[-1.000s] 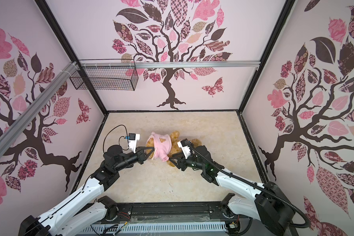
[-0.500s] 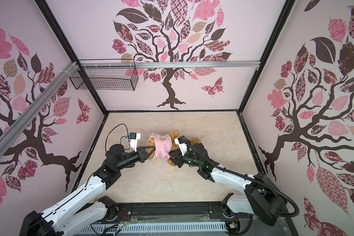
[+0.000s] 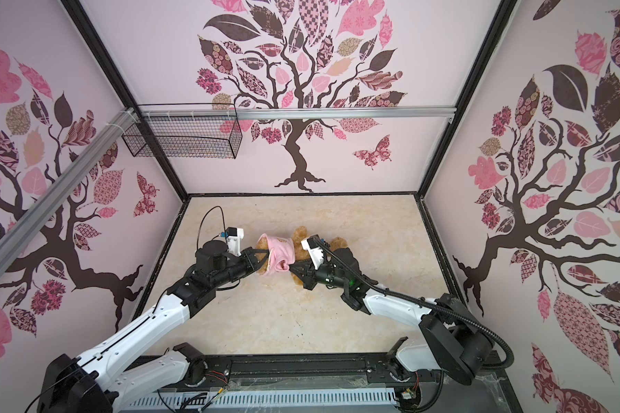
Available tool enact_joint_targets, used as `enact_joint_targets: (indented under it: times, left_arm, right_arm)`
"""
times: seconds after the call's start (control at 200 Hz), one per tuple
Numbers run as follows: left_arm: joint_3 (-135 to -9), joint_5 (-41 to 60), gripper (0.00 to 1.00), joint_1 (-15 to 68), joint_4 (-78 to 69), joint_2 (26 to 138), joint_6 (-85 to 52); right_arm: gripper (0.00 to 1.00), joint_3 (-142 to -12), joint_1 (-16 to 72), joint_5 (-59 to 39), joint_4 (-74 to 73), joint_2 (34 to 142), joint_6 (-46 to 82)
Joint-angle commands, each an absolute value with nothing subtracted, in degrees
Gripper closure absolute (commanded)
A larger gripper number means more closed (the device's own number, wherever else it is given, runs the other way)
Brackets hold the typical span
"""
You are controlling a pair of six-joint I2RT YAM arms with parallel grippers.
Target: Dress the teddy bear
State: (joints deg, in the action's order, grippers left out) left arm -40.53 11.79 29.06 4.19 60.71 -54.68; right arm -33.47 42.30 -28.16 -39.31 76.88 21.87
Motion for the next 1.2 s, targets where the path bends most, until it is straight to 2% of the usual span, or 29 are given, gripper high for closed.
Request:
enact_joint_targets:
  times: [0.0, 0.195, 0.435, 0.62, 0.755, 1.065, 1.195]
  left_arm:
    - [-43.4, 3.0, 1.00, 27.8, 6.9, 63.3, -64.6]
    - [-43.6, -2.6, 1.00, 26.8, 6.2, 64.7, -72.6]
    - [-45.1, 1.3, 1.00, 21.5, 6.9, 62.6, -76.6]
    - [-44.2, 4.7, 1.00, 20.0, 3.0, 61.0, -81.1]
    - [-43.1, 6.5, 1.00, 20.1, 0.2, 61.4, -81.2]
    - [-39.5, 5.9, 1.00, 21.5, -2.8, 61.3, -82.1]
    - [-39.5, 6.7, 1.00, 21.6, -4.4, 61.5, -83.1]
  right_arm:
    - [1.00, -34.8, 44.8, -29.1, -41.1, 75.7, 22.4]
    - [1.00, -34.3, 49.4, -24.2, -36.7, 75.2, 20.7]
    - [1.00, -27.4, 50.0, -18.5, -37.8, 78.3, 22.0]
    - [1.00, -27.3, 51.7, -14.4, -36.4, 83.6, 22.5]
    - [1.00, -30.2, 54.6, -15.7, -36.7, 86.1, 23.1]
    - [1.00, -35.1, 55.0, -18.9, -39.5, 82.0, 26.2]
    - [1.00, -33.7, 55.0, -17.1, -39.9, 86.2, 26.8]
